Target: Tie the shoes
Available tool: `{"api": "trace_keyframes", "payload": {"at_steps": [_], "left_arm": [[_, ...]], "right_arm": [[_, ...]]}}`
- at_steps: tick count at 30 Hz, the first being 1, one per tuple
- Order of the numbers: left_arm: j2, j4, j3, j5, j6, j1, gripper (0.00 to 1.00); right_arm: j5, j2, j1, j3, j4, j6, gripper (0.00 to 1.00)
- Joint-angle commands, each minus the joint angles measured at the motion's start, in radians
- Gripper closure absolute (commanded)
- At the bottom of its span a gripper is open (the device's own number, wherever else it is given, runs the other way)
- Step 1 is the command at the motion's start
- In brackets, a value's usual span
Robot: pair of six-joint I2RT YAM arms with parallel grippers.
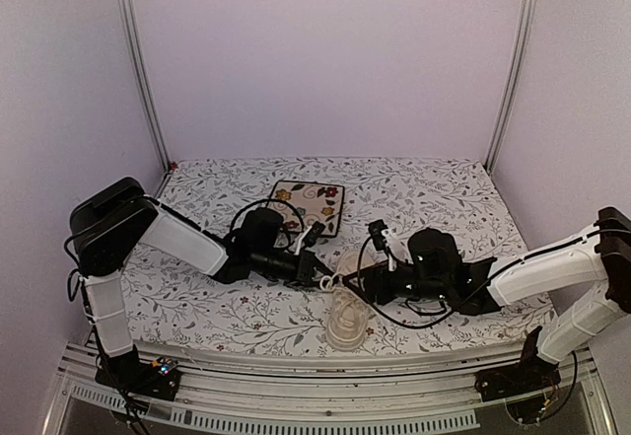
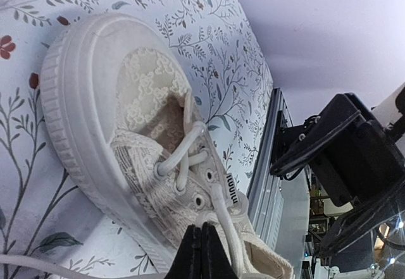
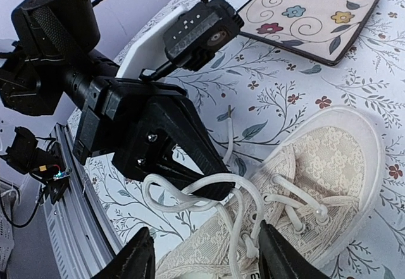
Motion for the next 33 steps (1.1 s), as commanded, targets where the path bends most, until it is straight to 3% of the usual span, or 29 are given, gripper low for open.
{"api": "trace_keyframes", "payload": {"at_steps": [1,7,16,21,29,33], "left_arm": [[-0.034,0.018,-0.015,-0.014,-0.011,-0.008,1.00],[-0.031,0.024,-0.015,-0.015,-0.021,-0.007,1.00],[-0.029,0.026,-0.014,-0.012,-0.025,-0.007,1.00],[-0.029,0.027,-0.012,-0.011,-0.026,-0.007,1.00],[-0.029,0.031,-0.011,-0.013,-0.029,-0.008,1.00],[-0.031,0.028,-0.016,-0.025,-0.034,-0.006,1.00]], "right_arm": [[-0.043,0.041,0.007,0.091,-0.053,-0.117,0.40],[0.019,0.157,0.048,0.229,-0.139,-0.188,0.33],[0.090,0.259,0.088,0.328,-0.214,-0.243,0.33],[0.152,0.272,0.097,0.336,-0.235,-0.238,0.51],[0.208,0.250,0.098,0.323,-0.244,-0.232,0.93],[0.267,0.202,0.098,0.294,-0.243,-0.194,0.98]]}}
